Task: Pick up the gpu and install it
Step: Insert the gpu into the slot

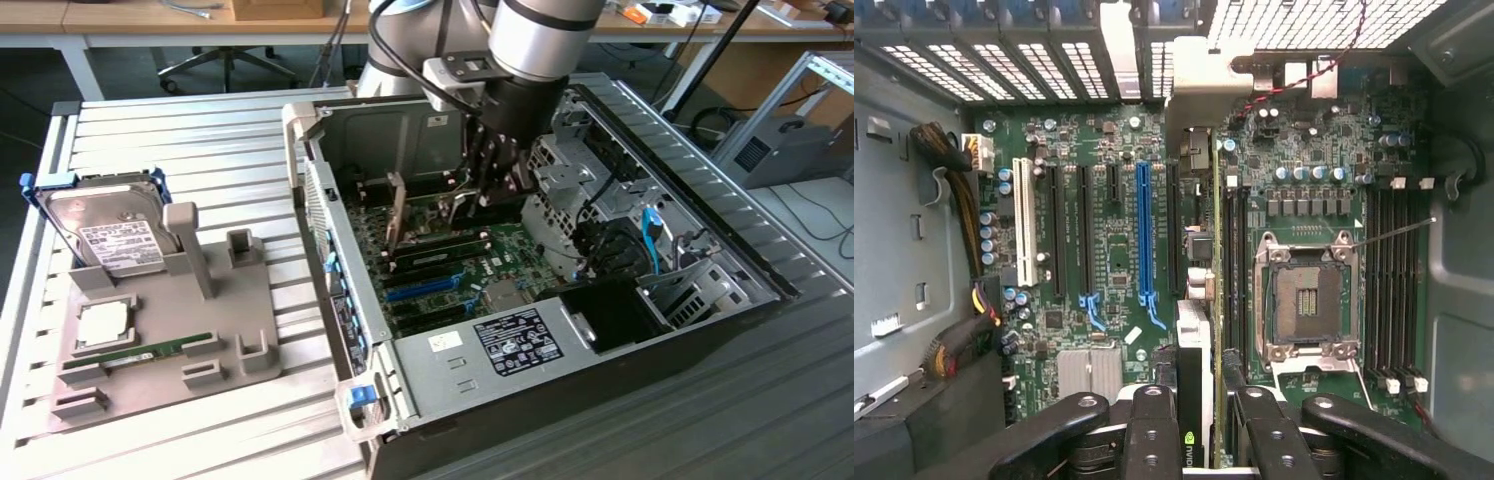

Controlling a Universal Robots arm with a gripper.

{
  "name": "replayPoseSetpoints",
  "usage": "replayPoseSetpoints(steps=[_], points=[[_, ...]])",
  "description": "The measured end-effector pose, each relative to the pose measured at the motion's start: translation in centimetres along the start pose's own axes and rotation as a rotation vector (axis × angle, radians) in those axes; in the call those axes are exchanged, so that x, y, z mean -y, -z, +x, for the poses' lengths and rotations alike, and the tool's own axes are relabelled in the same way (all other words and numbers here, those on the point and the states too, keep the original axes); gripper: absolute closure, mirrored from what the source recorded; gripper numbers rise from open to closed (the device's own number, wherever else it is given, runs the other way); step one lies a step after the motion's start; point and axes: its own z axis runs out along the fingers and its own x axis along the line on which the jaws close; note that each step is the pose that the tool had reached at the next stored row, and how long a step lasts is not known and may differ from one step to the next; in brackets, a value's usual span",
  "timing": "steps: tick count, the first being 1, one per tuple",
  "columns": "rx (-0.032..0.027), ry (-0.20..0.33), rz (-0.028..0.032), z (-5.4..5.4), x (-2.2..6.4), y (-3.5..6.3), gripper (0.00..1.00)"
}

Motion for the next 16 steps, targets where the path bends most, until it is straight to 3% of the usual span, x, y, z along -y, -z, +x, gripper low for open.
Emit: replayPoseSetpoints(steps=[10, 16], points=[[-0.0001, 0.000, 0.0000, 1.8, 0.03, 0.05, 0.73], [0.0002, 0.000, 0.0001, 2.0, 0.03, -0.06, 0.73]])
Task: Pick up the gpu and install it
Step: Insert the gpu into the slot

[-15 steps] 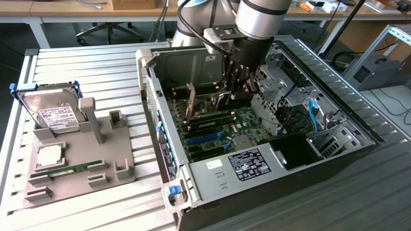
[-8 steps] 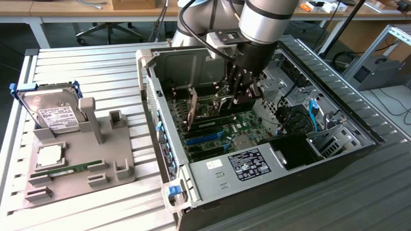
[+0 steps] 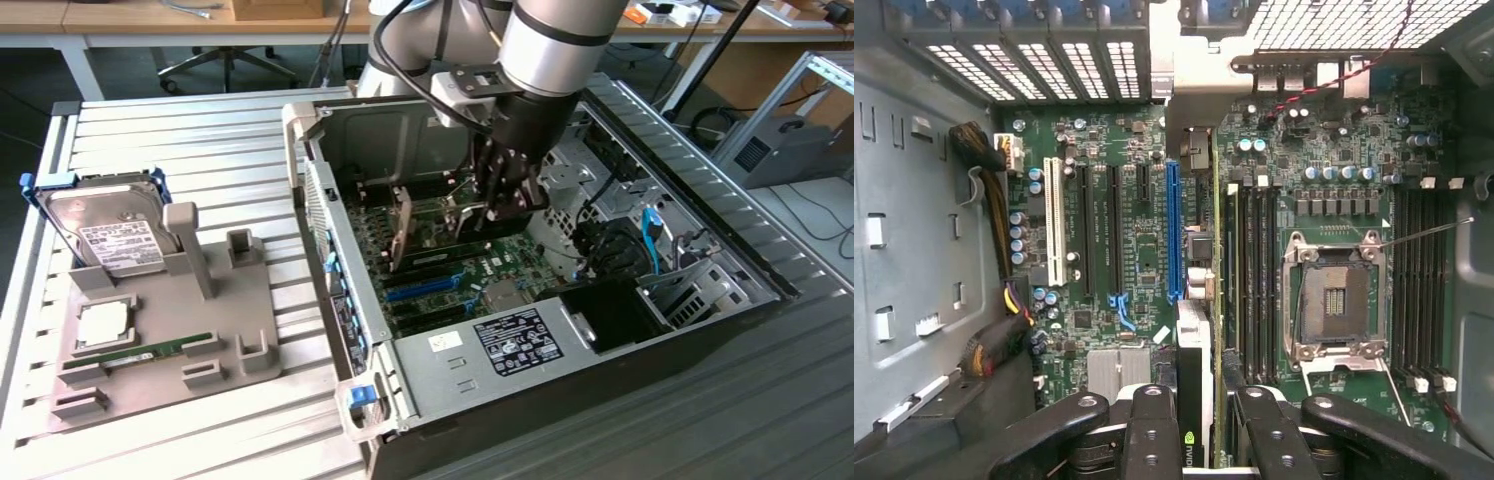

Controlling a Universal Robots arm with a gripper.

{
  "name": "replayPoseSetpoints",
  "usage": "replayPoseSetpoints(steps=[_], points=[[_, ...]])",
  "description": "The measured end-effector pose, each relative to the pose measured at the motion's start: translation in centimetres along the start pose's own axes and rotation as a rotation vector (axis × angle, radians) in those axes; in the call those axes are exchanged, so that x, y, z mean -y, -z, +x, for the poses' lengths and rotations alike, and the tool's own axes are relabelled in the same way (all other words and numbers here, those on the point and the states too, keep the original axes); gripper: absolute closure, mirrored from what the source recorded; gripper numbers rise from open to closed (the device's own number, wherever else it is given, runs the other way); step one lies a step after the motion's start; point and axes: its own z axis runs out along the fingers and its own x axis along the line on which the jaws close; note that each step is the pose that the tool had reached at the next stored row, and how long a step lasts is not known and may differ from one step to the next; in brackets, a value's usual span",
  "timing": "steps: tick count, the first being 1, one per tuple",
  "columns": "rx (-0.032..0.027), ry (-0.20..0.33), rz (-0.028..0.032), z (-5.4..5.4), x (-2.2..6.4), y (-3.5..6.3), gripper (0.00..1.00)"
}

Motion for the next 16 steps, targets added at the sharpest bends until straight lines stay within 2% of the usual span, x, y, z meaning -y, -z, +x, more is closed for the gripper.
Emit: replayPoseSetpoints(steps=[16], points=[[-0.0003, 0.000, 0.0005, 0.0, -0.12, -1.74, 0.73]])
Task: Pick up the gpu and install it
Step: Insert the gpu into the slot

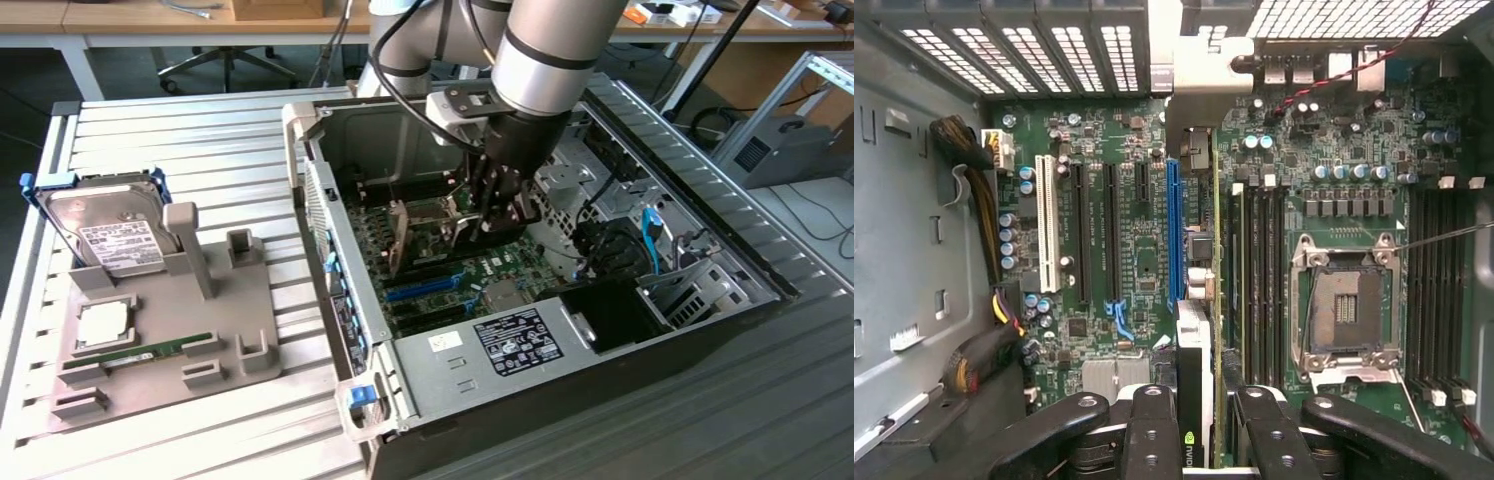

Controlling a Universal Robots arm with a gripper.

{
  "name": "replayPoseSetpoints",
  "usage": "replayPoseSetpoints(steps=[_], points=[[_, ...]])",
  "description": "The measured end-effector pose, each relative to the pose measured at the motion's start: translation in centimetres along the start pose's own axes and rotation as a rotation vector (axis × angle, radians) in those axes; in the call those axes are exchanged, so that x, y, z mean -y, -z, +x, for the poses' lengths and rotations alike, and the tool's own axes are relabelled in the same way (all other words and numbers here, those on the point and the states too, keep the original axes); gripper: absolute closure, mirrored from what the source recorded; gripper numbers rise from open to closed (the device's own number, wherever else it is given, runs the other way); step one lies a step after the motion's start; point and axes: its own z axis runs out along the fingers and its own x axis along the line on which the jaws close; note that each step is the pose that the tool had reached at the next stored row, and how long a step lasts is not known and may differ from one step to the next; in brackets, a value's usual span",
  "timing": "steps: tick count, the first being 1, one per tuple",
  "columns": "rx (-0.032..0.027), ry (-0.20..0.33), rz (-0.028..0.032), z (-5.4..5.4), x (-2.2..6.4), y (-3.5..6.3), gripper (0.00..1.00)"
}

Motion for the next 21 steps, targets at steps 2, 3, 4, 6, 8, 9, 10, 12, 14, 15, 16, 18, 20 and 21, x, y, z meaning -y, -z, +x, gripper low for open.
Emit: replayPoseSetpoints(steps=[2, 3, 4, 6, 8, 9, 10, 12, 14, 15, 16, 18, 20, 21], points=[[-0.0003, 0.000, -0.0001, 0.00, 0.00, -0.01, 0.73], [0.0000, 0.000, 0.0000, 0.00, 0.00, -0.02, 0.73], [-0.0001, 0.000, 0.0000, 0.00, 0.00, -0.02, 0.73], [0.0000, 0.000, 0.0000, 0.00, 0.00, -0.02, 0.73], [0.0000, 0.000, 0.0001, 0.00, -0.01, -0.03, 0.73], [0.0002, 0.000, 0.0001, 0.00, -0.05, -0.03, 0.73], [0.0002, 0.000, 0.0002, 0.00, -0.11, -0.04, 0.73], [0.0000, 0.000, 0.0001, 0.01, -0.27, -0.04, 0.73], [0.0001, 0.000, 0.0001, 0.01, -0.61, -0.05, 0.73], [0.0000, 0.000, 0.0000, 0.01, -0.61, -0.05, 0.73], [-0.0001, 0.000, 0.0000, 0.01, -0.61, -0.04, 0.73], [0.0000, 0.000, 0.0000, 0.04, -0.62, -0.04, 0.73], [0.0000, 0.000, 0.0000, 0.17, -0.62, -0.05, 0.73], [0.0000, 0.000, 0.0000, 0.25, -0.62, -0.04, 0.73]])
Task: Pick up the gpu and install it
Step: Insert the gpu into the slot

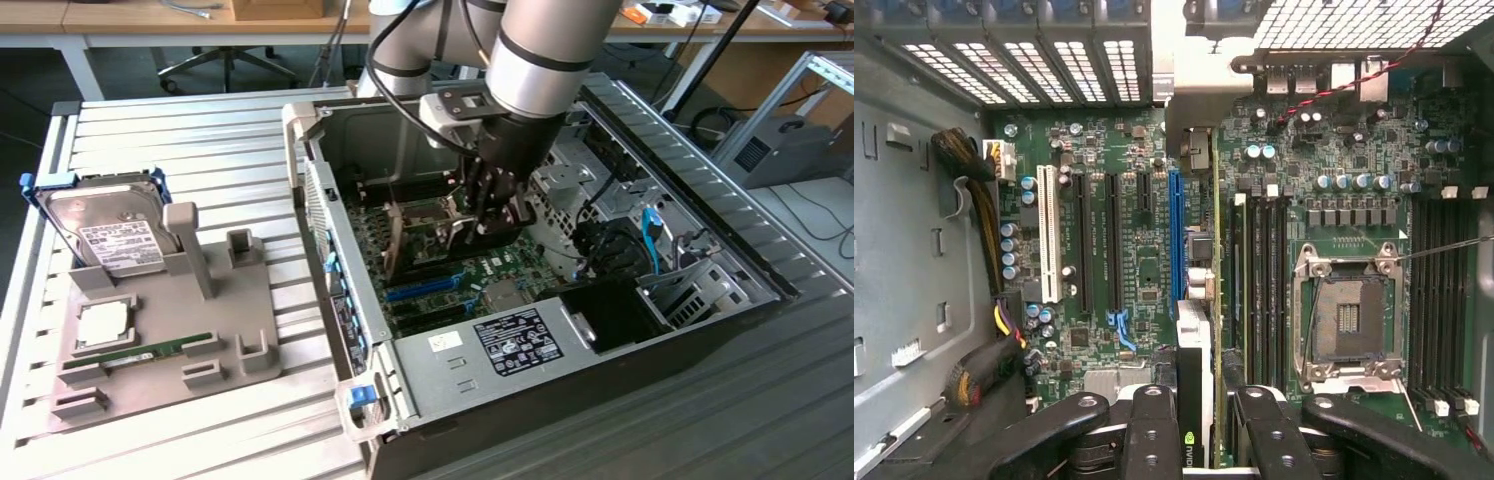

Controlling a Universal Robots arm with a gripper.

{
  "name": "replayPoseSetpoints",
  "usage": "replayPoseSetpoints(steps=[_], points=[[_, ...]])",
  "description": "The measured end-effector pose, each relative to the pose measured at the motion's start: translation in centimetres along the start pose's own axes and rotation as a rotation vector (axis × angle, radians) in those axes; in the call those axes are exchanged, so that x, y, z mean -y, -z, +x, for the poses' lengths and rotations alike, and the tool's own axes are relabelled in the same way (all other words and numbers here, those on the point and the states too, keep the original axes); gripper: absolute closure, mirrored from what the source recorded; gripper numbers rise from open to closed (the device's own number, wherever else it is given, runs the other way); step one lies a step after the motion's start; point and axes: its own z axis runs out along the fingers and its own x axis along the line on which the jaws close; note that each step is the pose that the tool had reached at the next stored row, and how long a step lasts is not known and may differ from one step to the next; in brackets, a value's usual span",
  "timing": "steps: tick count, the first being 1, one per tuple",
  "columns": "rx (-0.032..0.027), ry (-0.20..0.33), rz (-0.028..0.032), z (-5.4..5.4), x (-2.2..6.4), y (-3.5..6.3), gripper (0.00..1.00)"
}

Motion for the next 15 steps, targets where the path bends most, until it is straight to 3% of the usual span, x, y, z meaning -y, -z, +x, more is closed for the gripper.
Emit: replayPoseSetpoints(steps=[3, 10, 15], points=[[0.0002, 0.000, 0.0002, 0.2, -0.02, -0.04, 0.73], [0.0001, 0.000, 0.0000, 0.3, -0.45, -1.39, 0.73], [-0.0001, 0.000, 0.0001, 0.3, -0.90, -1.83, 0.73]])
